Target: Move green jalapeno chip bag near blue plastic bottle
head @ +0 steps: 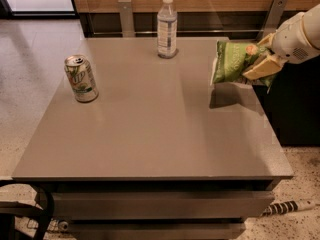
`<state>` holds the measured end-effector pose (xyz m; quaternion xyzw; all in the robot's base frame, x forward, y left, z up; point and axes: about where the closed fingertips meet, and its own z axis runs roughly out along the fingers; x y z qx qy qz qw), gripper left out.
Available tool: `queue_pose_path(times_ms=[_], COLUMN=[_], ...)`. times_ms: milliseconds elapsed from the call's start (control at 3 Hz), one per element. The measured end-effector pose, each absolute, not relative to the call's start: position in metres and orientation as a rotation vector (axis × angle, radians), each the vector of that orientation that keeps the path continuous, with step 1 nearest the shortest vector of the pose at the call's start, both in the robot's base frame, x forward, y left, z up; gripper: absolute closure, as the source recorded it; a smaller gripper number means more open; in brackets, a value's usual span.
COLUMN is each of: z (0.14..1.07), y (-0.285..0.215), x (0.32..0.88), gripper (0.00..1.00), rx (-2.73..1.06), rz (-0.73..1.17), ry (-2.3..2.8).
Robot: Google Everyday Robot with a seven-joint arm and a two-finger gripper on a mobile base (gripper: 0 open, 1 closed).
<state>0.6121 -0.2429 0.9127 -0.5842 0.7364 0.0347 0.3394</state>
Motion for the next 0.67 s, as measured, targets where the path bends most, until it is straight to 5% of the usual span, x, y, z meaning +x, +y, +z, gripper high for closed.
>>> queue_pose_path(times_ms=[667], z=[0.895], y=[-0.26], x=[0.696], gripper=[1.0], rx=[-1.466], rz=[-0.228], ry=[1.722])
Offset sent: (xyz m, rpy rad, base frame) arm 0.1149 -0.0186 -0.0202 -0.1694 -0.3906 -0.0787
